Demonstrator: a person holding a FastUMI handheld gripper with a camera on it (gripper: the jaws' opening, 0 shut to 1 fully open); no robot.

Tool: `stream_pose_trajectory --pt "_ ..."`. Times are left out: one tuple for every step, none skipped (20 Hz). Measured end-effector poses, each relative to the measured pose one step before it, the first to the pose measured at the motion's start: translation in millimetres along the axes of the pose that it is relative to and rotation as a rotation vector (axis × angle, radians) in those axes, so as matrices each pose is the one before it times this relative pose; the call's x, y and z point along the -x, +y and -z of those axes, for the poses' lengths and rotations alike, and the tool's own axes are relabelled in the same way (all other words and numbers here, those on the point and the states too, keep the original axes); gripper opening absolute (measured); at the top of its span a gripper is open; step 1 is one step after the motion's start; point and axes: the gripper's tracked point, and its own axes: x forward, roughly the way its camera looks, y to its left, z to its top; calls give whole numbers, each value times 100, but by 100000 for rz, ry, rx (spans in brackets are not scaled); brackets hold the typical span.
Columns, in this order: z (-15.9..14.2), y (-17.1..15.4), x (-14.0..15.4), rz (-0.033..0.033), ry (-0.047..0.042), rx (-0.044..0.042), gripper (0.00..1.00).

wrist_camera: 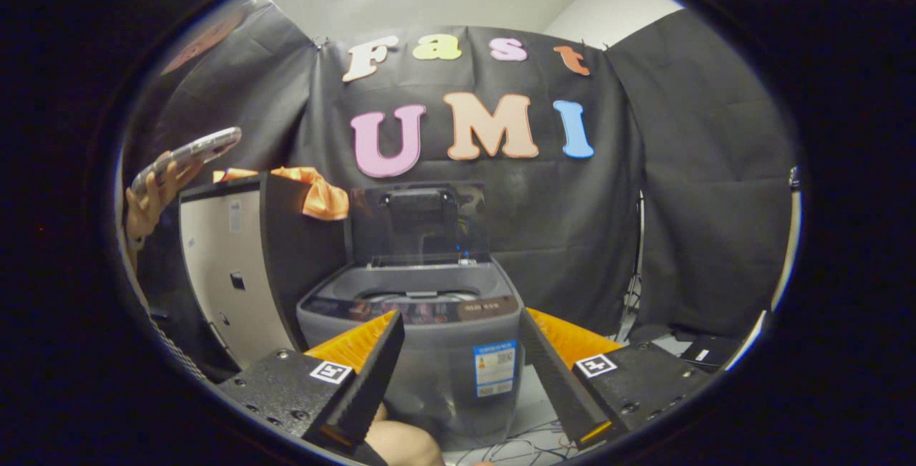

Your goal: Put the clothes into the washing machine and then close the washing machine lid.

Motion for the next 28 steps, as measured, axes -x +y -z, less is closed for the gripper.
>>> stream_pose_trajectory --pt "-1321 712 -672 409 -345 2131 98" --pt "-1473 926 -676 -323 -1208 2795 98" --pt "-1712 1175 -845 -1040 -1466 2738 98" --pt "-1596 1320 -844 -1854 -1321 1993 98" --pt "-1620 1494 -1011 -2576 -665 855 98" --pt "-1199 1508 -930 -2402 -78 492 98" --pt "-1299 1301 -1020 -2000 -192 0 98" --pt "-1273 1361 -994 -2081 -711 -368 98" --pt "-1432 1477 -1026 -2573 -1039 -865 98" --pt "-1216 1542 -1192 -2900 -692 -1580 98" --pt "-1181 1489 -1243 -2799 -292 -1623 97" --pt "-1061 1347 -1032 -2120 -227 -1374 97" --pt "-1345 1225 -1181 -1860 -450 -928 97" --pt "-1332 1043 -1129 -1768 -409 -772 97" --pt "-1256 1074 -1287 -1782 -607 -735 97" --pt "-1005 1230 -1355 -1421 -139 -755 97" --pt "-826 1119 -1440 -1182 918 -136 97" --pt "-785 1174 -1313 -1832 1350 170 97" --pt "-802 1448 -1550 -3456 405 548 97" --pt "-617 1537 -1599 -3193 769 776 97" --pt "-382 1190 -1588 -2290 1286 747 97" --pt "222 1292 -1128 -2157 2153 741 97" --pt "378 1109 -1381 -1754 3101 506 97" --pt "599 857 -1437 -1689 3257 766 97" --pt "593 550 -1239 -1815 3298 719 97" --pt "445 625 -1330 -1895 3596 351 97" --pt "715 653 -1142 -1698 3596 -200 97" --pt "984 554 -981 -1421 3786 -843 97"
